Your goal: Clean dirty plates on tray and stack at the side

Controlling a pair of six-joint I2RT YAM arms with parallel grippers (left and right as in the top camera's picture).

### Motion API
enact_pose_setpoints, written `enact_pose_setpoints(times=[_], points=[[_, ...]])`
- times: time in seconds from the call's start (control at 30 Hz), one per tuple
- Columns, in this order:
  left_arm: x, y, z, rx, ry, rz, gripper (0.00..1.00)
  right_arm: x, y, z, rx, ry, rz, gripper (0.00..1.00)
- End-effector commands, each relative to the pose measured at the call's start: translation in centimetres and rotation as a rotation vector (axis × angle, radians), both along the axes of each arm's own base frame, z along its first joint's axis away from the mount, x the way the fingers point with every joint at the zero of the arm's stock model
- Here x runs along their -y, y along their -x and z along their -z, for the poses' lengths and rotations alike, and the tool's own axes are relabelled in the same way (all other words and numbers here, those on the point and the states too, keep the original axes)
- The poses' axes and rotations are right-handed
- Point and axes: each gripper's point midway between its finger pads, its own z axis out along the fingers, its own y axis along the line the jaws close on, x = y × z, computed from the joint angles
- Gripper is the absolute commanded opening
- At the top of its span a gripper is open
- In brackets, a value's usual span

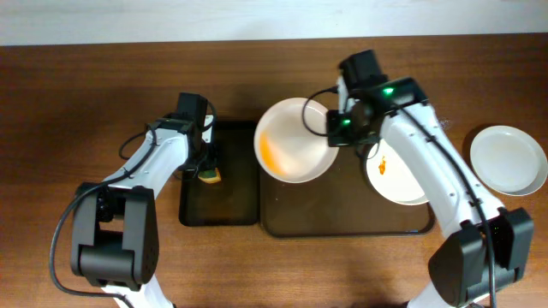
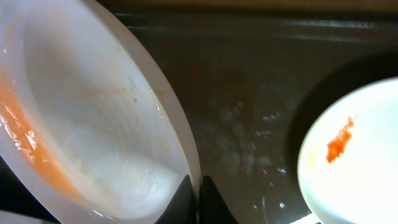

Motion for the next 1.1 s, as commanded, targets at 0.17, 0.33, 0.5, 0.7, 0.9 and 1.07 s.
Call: enact_pose_setpoints(times=[0.17,0.33,0.5,0.7,0.9,1.07], points=[[-2.7,0.4,0.1,-0.033,0.004,-0.085,0.06,-6.5,-0.8,-1.9,0.305,0.249,0.073,0.04],[-2.5,0.4,0.1,-0.034,0.017,-0.082,0.06,-9.2,-1.2,-1.6,0.464,0.407,0.052,0.04],[-2.5,0.4,0.1,-0.032,0.018,-0.082,0.06,-11.3,-1.3,-5.0,0.733,0.549,0.11,0.04],[-2.5,0.4,0.1,-0.032,0.018,-0.082,0.07,-12.0,-1.2,-7.5,0.858,0.624,0.124,0.04],[-2.5,0.4,0.1,-0.032,0.018,-0.082,0.07,-12.5,-0.9,-7.6,0.861,0.631,0.097,0.04],[-2.5,0.4,0.1,-0.032,0.018,-0.082,0.06,-13.5,-1.0,-7.4,0.85,0.614,0.041,0.04]])
